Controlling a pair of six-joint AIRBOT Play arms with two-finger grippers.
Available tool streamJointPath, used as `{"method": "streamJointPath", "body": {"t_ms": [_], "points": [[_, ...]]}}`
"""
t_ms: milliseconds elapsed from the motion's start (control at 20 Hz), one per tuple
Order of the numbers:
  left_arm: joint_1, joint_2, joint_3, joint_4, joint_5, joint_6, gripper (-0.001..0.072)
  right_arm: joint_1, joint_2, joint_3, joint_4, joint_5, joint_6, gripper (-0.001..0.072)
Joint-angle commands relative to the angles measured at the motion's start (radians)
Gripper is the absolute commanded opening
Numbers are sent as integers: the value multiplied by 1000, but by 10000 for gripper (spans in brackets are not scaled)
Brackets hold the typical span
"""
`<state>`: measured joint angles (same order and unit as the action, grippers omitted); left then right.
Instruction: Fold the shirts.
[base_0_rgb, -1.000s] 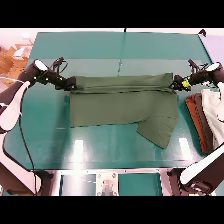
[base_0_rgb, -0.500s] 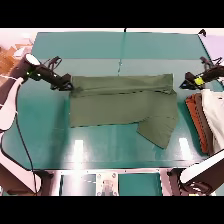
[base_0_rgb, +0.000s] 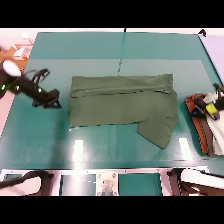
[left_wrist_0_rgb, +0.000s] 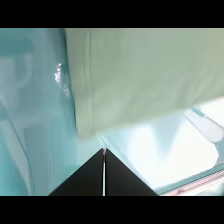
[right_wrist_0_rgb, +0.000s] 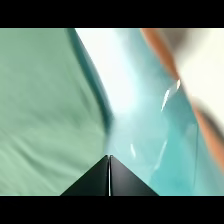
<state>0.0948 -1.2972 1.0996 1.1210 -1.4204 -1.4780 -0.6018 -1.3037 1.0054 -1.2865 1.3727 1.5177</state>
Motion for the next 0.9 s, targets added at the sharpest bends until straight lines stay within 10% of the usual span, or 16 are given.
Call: {"method": "streamJointPath", "body": {"t_ms": [0, 150, 200, 250, 450, 850], "points": [[-1, 330, -360, -4, 189, -19, 21, -66, 278, -352, 58, -128, 20, 15], [-1, 482, -575, -114, 322, -39, 112, -69, 407, -506, 117, -195, 19, 68], [-1, 486, -629, -195, 363, -32, 442, -69, 412, -528, 144, -199, 19, 269], [-1, 481, -685, -293, 409, 12, 569, -69, 407, -542, 173, -204, 19, 436], [-169, 480, -842, -563, 673, 140, 573, -61, 401, -577, 288, -273, -37, 476], [-393, 269, -833, -614, 1130, -14, 572, 66, 301, -578, 335, -370, -37, 508]]}}
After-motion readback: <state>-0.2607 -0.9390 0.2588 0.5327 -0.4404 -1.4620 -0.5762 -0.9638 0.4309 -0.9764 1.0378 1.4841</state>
